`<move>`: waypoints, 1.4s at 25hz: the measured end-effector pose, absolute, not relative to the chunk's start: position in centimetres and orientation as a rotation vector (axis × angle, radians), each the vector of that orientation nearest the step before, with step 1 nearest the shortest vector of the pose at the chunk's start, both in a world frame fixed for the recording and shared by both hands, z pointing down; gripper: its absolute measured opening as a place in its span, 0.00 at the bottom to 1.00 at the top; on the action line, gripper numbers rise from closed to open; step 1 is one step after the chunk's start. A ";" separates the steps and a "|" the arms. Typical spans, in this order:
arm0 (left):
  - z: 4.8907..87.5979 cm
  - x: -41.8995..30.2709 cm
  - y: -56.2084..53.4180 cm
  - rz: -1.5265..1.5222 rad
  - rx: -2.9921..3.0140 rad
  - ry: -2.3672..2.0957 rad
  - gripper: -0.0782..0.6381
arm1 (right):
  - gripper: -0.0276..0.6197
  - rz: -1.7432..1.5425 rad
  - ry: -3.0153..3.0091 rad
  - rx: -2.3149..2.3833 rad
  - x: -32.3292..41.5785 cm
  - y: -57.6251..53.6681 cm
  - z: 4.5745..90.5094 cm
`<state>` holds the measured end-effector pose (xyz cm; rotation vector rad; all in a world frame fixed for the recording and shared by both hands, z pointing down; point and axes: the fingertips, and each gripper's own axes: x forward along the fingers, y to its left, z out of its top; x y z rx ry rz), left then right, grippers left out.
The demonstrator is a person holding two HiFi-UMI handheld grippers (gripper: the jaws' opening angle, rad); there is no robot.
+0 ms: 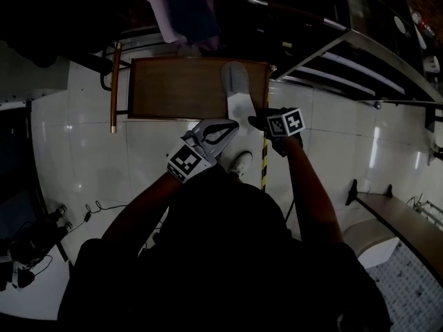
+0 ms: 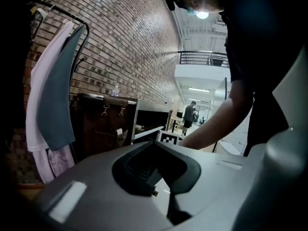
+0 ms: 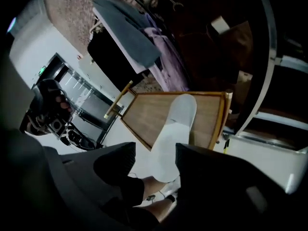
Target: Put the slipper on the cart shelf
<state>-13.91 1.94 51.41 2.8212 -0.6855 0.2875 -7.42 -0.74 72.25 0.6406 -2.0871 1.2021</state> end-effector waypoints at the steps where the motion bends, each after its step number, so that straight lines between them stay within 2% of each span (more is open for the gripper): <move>1: 51.9 -14.1 1.4 0.293 2.819 -0.673 0.11 | 0.44 1.231 -2.051 0.607 -7.6 -1.0 73.6; 11: 54.2 -15.1 -2.6 0.292 2.756 -0.606 0.11 | 0.45 1.356 -1.750 0.371 -7.1 -1.6 81.5; 23: 56.3 -16.4 -3.6 0.309 2.702 -0.600 0.11 | 0.45 1.411 -1.628 0.216 -9.4 -0.5 85.0; 26: 56.6 -16.9 -3.7 0.303 2.687 -0.616 0.11 | 0.40 1.394 -1.602 0.211 -9.2 -0.4 85.3; 28: 56.8 -17.2 -3.8 0.305 2.678 -0.621 0.11 | 0.32 1.390 -1.596 0.207 -9.1 -0.5 85.3; 35: 56.9 -18.0 -3.7 0.296 2.674 -0.641 0.11 | 0.19 1.373 -1.656 0.170 -11.1 -1.6 83.2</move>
